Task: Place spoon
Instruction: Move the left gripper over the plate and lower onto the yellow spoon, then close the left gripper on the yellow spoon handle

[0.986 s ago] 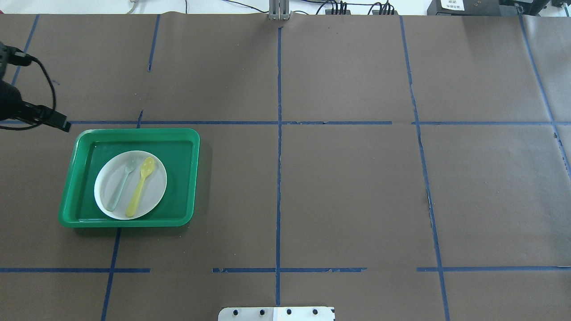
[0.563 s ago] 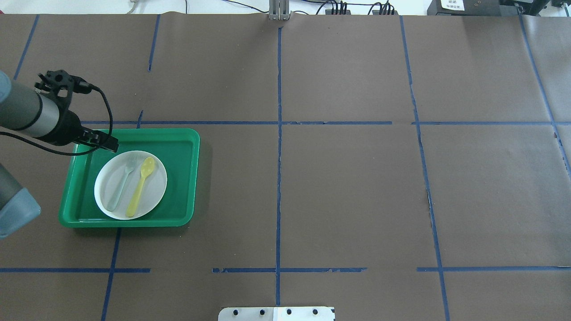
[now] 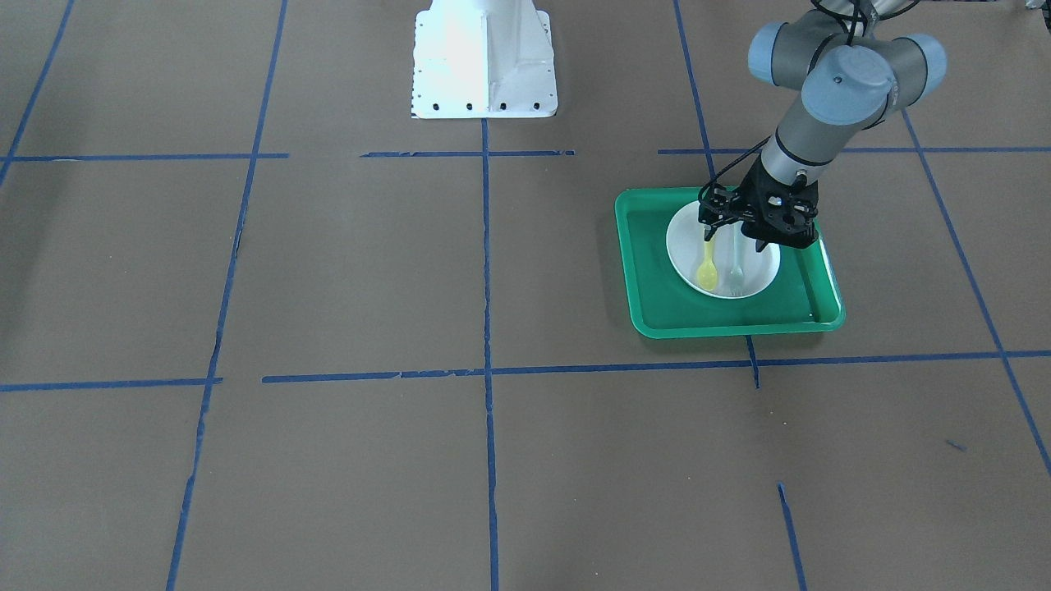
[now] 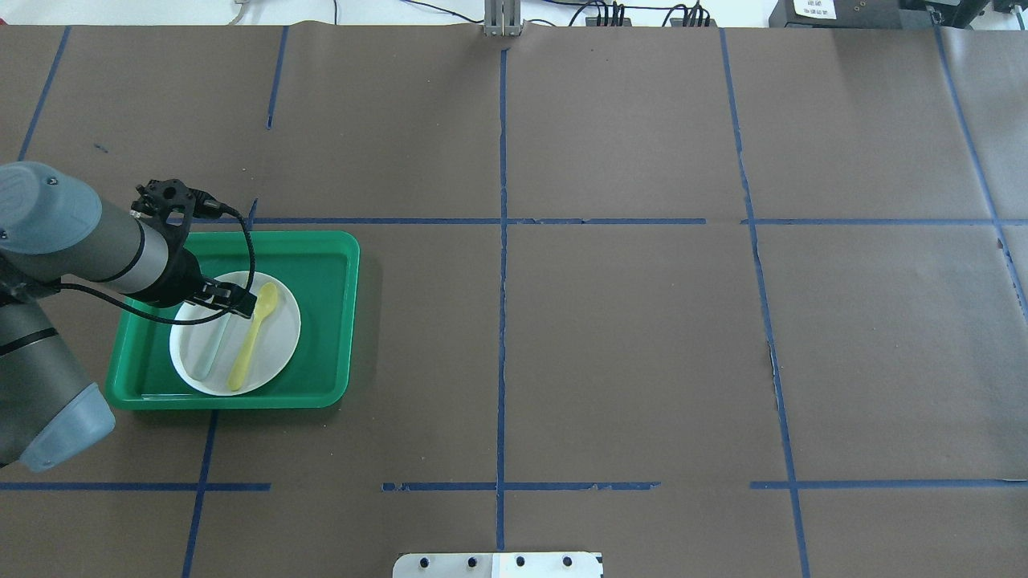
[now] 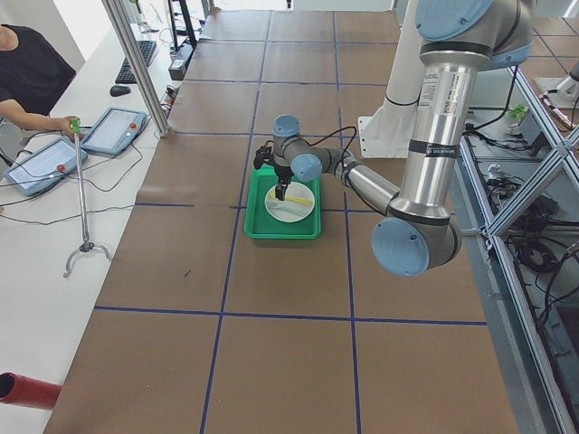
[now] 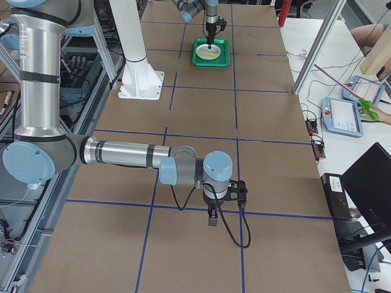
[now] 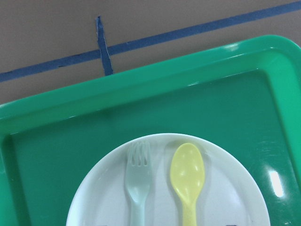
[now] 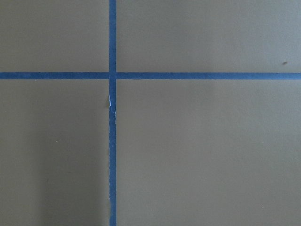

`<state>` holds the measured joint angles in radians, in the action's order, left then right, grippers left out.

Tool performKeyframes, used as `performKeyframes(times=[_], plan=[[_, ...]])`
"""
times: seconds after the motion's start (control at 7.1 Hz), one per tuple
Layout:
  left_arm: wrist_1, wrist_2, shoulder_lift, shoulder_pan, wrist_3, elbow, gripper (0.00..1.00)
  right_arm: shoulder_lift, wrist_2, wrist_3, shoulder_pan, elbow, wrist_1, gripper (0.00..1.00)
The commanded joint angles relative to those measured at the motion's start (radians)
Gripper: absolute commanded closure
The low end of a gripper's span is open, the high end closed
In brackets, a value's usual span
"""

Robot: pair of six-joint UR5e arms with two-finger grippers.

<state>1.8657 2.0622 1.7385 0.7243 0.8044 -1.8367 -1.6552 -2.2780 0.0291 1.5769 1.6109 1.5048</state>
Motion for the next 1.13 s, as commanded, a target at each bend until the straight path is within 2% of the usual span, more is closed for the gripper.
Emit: performKeyframes(times=[0.0, 0.7, 0.85, 0.99], plan=[[0.003, 0.029, 0.033, -0.052, 0.024, 0.065, 0.18, 0.000, 0.000, 0.000, 0.000, 0.001, 0.000, 0.00], [0.003, 0.019, 0.045, -0.062, 0.024, 0.094, 0.22, 0.000, 0.000, 0.000, 0.000, 0.001, 0.000, 0.00], [0.003, 0.018, 0.044, -0.060, 0.022, 0.088, 0.35, 0.000, 0.000, 0.000, 0.000, 0.001, 0.000, 0.00], [0.001, 0.018, 0.044, -0.060, 0.022, 0.093, 0.53, 0.000, 0.000, 0.000, 0.000, 0.001, 0.000, 0.00]])
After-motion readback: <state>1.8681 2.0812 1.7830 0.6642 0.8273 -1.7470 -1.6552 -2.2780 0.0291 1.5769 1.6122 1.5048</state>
